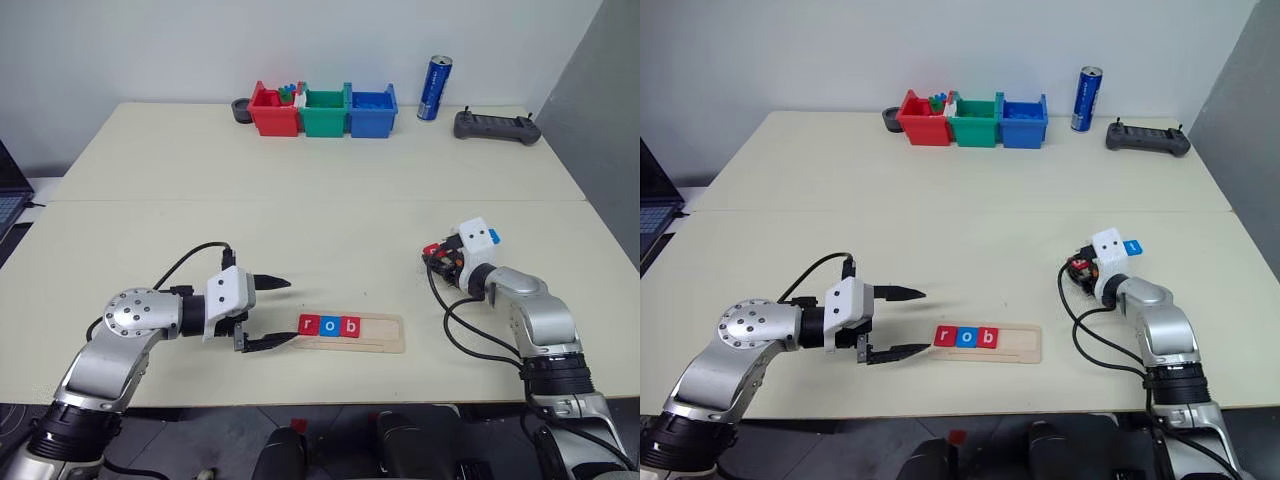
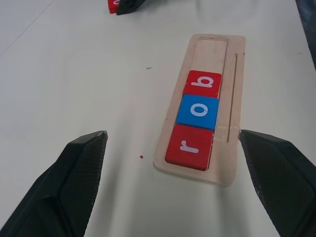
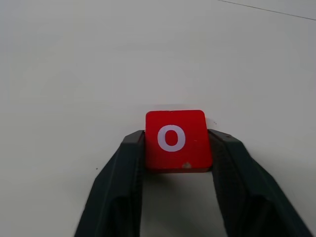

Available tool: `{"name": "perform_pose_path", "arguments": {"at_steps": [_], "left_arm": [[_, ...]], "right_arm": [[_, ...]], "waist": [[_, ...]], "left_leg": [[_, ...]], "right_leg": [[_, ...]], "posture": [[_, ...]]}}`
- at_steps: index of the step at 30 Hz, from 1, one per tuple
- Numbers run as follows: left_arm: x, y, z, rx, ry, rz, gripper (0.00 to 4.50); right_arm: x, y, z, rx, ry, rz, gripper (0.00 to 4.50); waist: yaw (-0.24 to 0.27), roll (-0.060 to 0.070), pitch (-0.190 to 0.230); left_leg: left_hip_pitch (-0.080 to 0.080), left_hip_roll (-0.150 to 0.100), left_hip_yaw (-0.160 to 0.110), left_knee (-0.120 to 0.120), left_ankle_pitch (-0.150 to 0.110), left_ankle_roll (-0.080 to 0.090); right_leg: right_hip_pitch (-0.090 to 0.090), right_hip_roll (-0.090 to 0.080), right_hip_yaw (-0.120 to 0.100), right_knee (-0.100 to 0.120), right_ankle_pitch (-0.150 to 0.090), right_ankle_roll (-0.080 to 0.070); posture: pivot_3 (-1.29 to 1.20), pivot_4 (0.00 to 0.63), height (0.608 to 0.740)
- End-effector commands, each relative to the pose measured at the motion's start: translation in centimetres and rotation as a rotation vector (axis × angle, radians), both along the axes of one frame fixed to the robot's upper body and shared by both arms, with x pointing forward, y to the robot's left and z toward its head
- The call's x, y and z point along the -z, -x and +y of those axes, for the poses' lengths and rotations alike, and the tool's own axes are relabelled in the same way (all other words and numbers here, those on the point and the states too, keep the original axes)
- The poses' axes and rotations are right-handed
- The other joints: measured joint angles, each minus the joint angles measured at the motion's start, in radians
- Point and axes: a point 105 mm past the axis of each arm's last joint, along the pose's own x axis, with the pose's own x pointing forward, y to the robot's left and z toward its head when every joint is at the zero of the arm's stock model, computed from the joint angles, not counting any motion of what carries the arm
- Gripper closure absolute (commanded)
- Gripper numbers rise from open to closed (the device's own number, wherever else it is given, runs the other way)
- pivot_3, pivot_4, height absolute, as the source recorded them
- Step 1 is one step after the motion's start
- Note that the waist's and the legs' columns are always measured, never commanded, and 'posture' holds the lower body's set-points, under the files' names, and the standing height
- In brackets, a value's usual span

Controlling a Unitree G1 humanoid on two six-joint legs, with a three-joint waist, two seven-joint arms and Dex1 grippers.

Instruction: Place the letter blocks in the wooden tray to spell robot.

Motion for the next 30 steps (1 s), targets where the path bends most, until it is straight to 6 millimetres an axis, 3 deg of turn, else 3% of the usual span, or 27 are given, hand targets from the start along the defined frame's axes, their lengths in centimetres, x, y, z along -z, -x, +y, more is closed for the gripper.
{"name": "perform_pose_path", "arguments": {"at_steps": [1,5,12,17,21,26,29,30], "left_arm": [[-1.2,0.5,0.2,0.015,0.026,-0.044,0.0],[-0.7,0.7,0.5,0.026,0.024,-0.032,0.0],[0.0,1.1,1.0,0.069,0.013,-0.011,0.0],[0.6,1.0,1.7,0.078,0.0,-0.009,0.0],[1.1,0.7,1.9,0.086,-0.004,-0.008,0.0],[2.0,0.4,2.2,0.086,-0.01,-0.01,0.0],[2.5,0.5,2.6,0.082,-0.013,-0.012,0.0],[2.6,0.5,2.8,0.08,-0.014,-0.013,0.0]], "right_arm": [[1.1,0.9,-0.6,0.066,-0.011,0.03,3.05],[0.7,3.3,0.1,0.069,0.005,0.004,3.05],[2.3,11.5,1.7,0.096,0.035,0.069,3.05],[2.9,14.1,2.9,0.13,-0.025,0.127,3.05],[3.1,13.9,3.4,0.182,-0.099,0.146,3.05],[1.4,12.8,3.2,0.237,-0.172,0.072,1.3],[-1.4,11.5,2.9,0.219,-0.174,-0.057,0.2],[-2.3,11.2,2.8,0.192,-0.161,-0.092,0.02]], "waist": [[0.0,0.0,0.0],[0.008,0.0,0.0],[0.011,0.0,-0.001],[0.006,0.0,-0.002],[0.003,-0.001,-0.003],[0.002,-0.002,-0.003],[0.002,-0.001,-0.002],[0.002,-0.001,-0.002]], "left_leg": [[0.0,0.0,0.0,0.0,0.0,0.0],[0.0,0.0,-0.001,0.0,0.0,0.0],[-0.001,0.0,-0.001,-0.002,0.0,0.0],[0.001,0.001,0.0,-0.001,0.0,0.0],[0.002,0.002,0.0,-0.001,0.0,0.0],[0.002,0.002,0.001,-0.001,0.0,0.0],[0.002,0.002,0.001,-0.001,0.0,0.0],[0.002,0.002,0.001,-0.001,0.0,0.0]], "right_leg": [[0.0,0.0,0.0,0.0,0.0,0.0],[0.0,0.0,0.0,-0.001,0.0,0.0],[0.0,0.0,-0.001,-0.001,-0.001,0.001],[0.0,0.0,0.0,-0.001,-0.004,0.004],[0.001,0.001,0.0,0.0,-0.004,0.004],[0.001,0.001,0.0,-0.001,-0.004,0.004],[0.0,0.001,0.001,0.0,-0.004,0.004],[0.0,0.001,0.001,0.0,-0.004,0.004]], "posture": [[0.0,0.15,0.74],[0.0,0.15,0.74],[0.0,0.15,0.74],[0.0,0.15,0.74],[0.0,0.15,0.74],[0.0,0.15,0.74],[0.0,0.15,0.74],[0.0,0.15,0.74]]}}
